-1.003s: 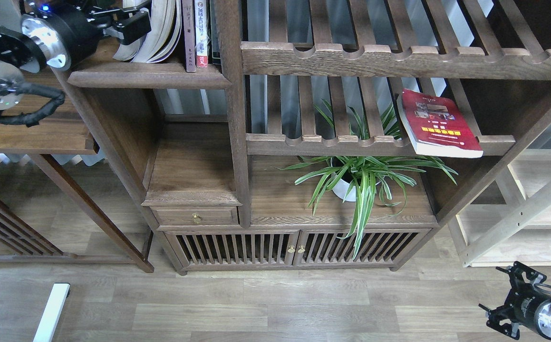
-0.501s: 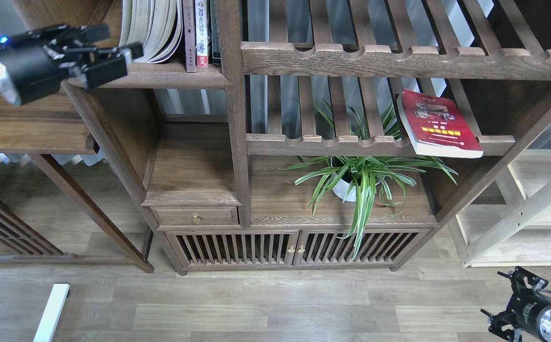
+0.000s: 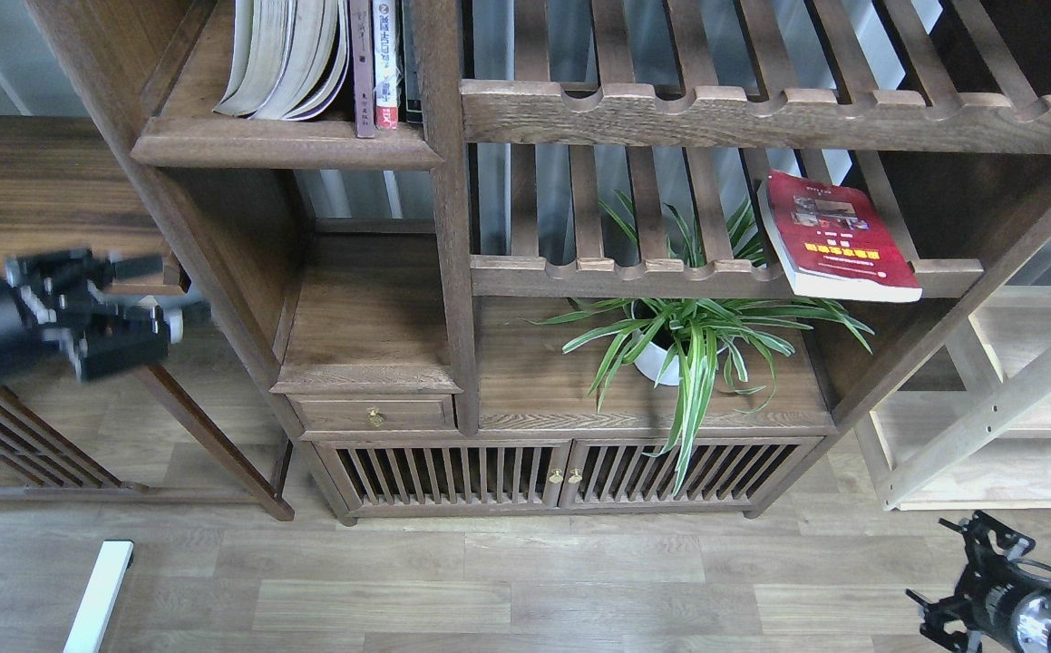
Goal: Organize books on shelf
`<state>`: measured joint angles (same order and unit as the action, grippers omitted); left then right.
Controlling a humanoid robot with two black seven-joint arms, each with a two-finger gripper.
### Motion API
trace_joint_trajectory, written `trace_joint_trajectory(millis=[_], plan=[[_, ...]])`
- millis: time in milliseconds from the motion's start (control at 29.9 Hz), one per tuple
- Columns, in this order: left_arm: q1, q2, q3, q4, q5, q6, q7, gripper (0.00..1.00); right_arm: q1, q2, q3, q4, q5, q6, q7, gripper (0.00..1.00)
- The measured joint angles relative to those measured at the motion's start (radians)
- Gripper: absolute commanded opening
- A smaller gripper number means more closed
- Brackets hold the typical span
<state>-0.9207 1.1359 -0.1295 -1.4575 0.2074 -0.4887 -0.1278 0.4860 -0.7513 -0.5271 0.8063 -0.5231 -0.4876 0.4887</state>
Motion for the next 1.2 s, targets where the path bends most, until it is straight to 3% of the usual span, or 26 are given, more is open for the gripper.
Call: trace_joint_trajectory(millis=[134, 301, 635, 903, 1203], plan=[[0.099, -0.01, -0.002, 0.006, 0.048, 0.01, -0.037, 0.86, 0.04, -0.021, 0.009, 0.028, -0.003, -0.001, 0.0, 0.99], [0.241, -0.06, -0.003, 0.018, 0.128, 0.085, -0.076, 0.86, 0.089, -0.052, 0.087, 0.07, -0.004, -0.001, 0.0, 0.99], [0.453, -0.248, -0.006, 0.081, 0.157, 0.258, -0.093, 0.88, 0.208, -0.131, 0.229, 0.151, -0.017, -0.001, 0.0, 0.99], [0.539, -0.399, -0.006, 0.139, 0.195, 0.365, -0.105, 0.88, 0.272, -0.228, 0.279, 0.191, -0.065, -0.001, 0.0, 0.99], [0.547, -0.48, -0.005, 0.199, 0.196, 0.412, -0.103, 0.89, 0.306, -0.216, 0.314, 0.183, -0.154, -0.001, 0.0, 0.99]])
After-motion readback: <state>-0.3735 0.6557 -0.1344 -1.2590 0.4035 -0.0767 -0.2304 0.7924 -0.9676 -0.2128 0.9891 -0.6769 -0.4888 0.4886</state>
